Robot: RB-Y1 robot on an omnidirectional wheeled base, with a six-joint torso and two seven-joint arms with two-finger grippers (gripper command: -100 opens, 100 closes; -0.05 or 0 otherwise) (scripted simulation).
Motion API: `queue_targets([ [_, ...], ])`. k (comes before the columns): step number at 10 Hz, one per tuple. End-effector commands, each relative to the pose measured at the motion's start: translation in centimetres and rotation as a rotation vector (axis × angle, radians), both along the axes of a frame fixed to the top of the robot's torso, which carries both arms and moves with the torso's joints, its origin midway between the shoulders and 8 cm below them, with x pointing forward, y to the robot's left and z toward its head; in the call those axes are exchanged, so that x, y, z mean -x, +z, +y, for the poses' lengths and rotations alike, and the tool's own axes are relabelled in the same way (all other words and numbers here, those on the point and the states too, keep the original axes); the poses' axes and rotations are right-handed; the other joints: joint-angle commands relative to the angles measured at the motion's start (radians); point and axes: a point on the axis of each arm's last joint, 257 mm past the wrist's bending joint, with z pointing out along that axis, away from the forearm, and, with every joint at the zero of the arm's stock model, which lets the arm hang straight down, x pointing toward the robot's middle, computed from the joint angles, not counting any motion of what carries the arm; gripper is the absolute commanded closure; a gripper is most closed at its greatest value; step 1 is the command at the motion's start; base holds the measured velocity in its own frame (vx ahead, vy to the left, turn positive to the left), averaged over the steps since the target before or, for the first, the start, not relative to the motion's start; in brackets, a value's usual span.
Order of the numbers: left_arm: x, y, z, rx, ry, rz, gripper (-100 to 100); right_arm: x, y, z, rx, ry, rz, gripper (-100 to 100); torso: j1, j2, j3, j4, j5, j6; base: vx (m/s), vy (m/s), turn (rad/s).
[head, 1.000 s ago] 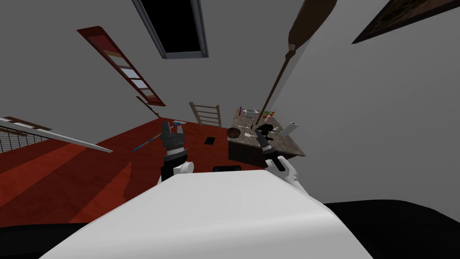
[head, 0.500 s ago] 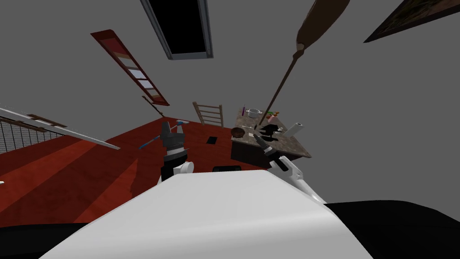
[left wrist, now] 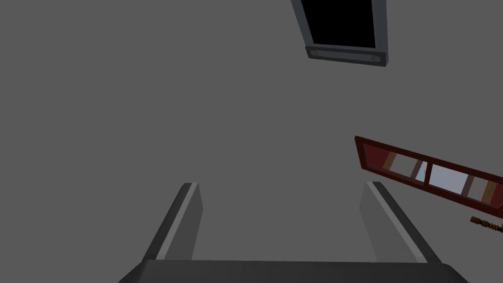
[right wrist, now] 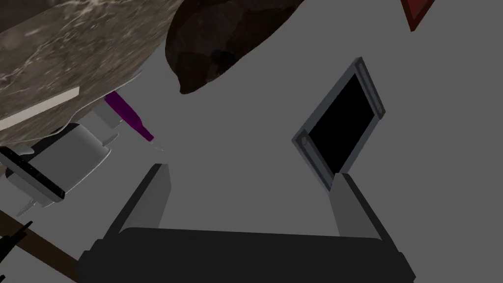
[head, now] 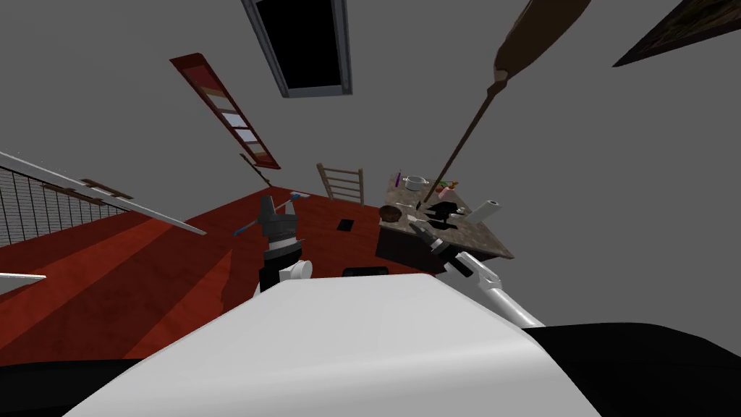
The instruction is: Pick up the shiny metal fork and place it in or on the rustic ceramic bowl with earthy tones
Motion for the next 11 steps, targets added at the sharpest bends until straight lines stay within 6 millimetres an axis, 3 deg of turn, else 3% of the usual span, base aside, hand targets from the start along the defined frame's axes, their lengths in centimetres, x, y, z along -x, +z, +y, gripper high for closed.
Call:
queue_targets([
  [1,0.0,0.0,0.0,0.0,0.0,0.0,0,0.6,-2.1,-1.5,0.1,0.018,0.039,-100,0.0,0.0,0.0,0.0,0.0,0.0,0.013,0.076,0.117],
  [5,0.0,0.0,0.0,0.0,0.0,0.0,0,2.3,-5.8,-6.8,0.316,0.034,0.136,-100,-0.001,0.0,0.0,0.0,0.0,0.0,0.01,0.068,0.106],
  [6,0.0,0.0,0.0,0.0,0.0,0.0,0,2.4,-5.9,-7.9,0.343,0.031,0.149,-100,0.0,-0.001,0.0,0.0,0.0,-0.001,0.02,0.055,0.077],
  [7,0.0,0.0,0.0,0.0,0.0,0.0,0,3.4,-7.4,-9.8,0.42,0.038,0.186,-100,-0.001,-0.001,-0.001,0.0,0.0,0.0,0.035,0.054,0.157],
  [10,0.0,0.0,0.0,0.0,0.0,0.0,0,4.4,-8.0,-13.7,0.551,0.052,0.234,-100,-0.001,-0.002,-0.001,0.0,0.0,-0.001,0.038,0.048,0.117],
  [11,0.0,0.0,0.0,0.0,0.0,0.0,0,4.4,-8.0,-13.7,0.551,0.052,0.234,-100,-0.001,-0.002,-0.001,0.0,0.0,0.0,0.017,0.02,-0.01],
])
